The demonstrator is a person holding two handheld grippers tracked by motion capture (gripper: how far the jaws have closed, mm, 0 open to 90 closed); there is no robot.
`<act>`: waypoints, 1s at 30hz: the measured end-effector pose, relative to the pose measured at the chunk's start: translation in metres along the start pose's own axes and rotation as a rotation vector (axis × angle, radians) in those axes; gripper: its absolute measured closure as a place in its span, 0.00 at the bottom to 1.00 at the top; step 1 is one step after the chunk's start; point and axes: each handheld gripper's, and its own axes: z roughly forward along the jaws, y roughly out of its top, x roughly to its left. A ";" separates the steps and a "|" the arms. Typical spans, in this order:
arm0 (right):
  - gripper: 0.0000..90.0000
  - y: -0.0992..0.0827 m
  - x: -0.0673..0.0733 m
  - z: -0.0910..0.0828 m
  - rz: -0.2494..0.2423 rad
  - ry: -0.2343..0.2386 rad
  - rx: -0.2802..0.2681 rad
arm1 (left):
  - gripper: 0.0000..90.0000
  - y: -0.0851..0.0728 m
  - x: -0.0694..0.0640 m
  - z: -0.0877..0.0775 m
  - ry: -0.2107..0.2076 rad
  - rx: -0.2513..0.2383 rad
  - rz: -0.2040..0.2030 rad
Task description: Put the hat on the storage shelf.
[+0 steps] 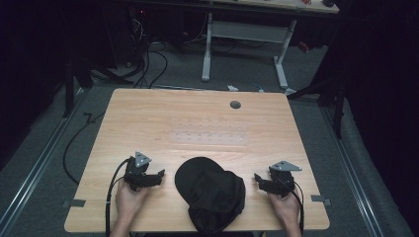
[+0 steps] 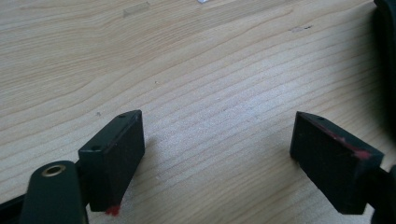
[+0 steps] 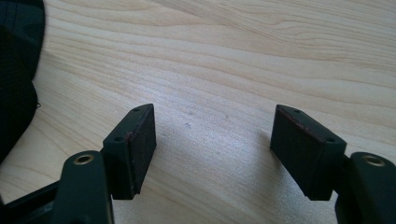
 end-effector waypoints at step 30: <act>0.49 -0.002 0.002 -0.004 0.045 -0.027 -0.010 | 0.20 0.000 0.000 0.000 0.000 0.000 -0.001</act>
